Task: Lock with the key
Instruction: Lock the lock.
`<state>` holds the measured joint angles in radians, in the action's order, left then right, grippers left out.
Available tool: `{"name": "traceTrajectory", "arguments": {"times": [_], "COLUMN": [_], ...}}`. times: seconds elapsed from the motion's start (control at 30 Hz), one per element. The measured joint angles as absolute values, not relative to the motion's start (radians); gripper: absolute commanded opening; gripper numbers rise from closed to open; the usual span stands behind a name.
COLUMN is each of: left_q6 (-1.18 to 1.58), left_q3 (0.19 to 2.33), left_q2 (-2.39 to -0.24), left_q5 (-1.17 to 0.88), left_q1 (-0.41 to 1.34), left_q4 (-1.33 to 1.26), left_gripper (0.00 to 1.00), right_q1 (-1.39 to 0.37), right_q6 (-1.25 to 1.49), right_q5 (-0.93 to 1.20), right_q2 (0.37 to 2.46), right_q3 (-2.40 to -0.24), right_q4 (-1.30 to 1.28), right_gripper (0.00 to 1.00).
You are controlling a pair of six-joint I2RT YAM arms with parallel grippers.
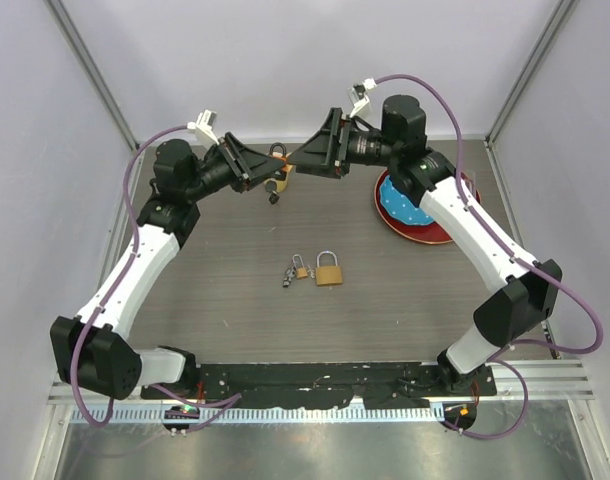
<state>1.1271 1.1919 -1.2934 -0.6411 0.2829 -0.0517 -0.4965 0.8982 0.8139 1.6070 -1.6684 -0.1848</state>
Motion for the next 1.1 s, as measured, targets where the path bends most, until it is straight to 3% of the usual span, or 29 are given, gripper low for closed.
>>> {"name": "traceTrajectory", "arguments": {"times": [0.63, 1.1], "left_q6": [1.19, 1.225], "left_q3": [1.214, 1.221], "left_q2": [-1.316, -1.329], "left_q5": [-0.715, -0.772], "left_q1": [0.281, 0.282], "left_q4": [-0.13, -0.159], "left_gripper": [0.0, 0.0], "right_q1": [-0.48, -0.474], "right_q6": [0.921, 1.055], "right_q5": [0.821, 0.808], "right_q2": [1.65, 1.685], "right_q3": [-1.65, -1.65], "right_q4": [-0.123, 0.117], "right_gripper": [0.67, 0.49]}}
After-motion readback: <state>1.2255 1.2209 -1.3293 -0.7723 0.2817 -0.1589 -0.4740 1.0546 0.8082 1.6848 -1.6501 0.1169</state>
